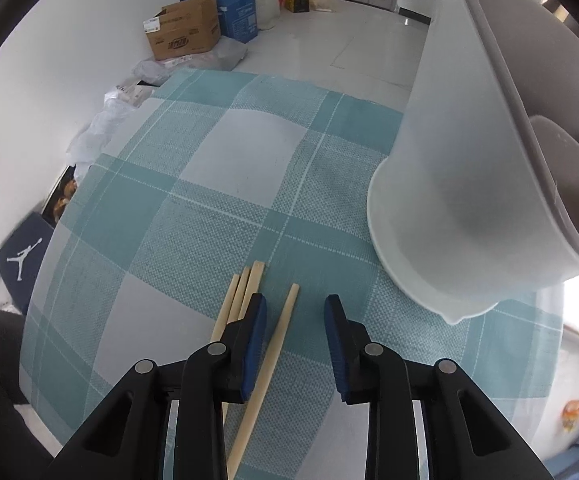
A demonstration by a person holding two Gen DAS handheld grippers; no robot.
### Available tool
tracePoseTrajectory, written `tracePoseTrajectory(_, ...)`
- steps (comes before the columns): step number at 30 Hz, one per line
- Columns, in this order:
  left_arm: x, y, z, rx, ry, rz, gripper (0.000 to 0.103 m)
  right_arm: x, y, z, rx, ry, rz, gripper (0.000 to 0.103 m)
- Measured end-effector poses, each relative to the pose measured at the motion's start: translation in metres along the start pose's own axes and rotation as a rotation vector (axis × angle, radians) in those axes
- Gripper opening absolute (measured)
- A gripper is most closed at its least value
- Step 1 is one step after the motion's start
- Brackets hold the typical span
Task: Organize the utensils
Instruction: 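Close the right gripper on a wooden stick, then lift the stick with the right gripper while the left gripper reaches for another stick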
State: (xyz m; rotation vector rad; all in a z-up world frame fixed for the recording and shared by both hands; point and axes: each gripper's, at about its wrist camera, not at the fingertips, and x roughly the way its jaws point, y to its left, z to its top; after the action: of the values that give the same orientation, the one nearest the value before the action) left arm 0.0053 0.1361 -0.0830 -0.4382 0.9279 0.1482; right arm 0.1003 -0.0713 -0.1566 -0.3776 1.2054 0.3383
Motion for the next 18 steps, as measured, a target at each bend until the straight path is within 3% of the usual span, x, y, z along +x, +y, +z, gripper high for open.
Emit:
tracePoseTrajectory(5,0.004,0.0,0.001,0.0,0.001,0.015,0.082,0.0,0.002,0.002,0.01,-0.023,0.017,0.012)
tracePoseTrajectory(6,0.005,-0.001,0.0,0.003,0.003,0.02,0.082,0.0,0.001,0.002,0.018,-0.023,0.028,0.005)
tracePoseTrajectory(11,0.011,0.001,-0.004,0.019,0.031,0.036,0.082,-0.009,-0.005,-0.004,0.053,-0.051,0.08,0.004)
tracePoseTrajectory(18,0.03,-0.014,-0.019,0.094,0.128,0.016,0.082,-0.052,-0.024,-0.009,0.137,-0.195,0.151,0.003)
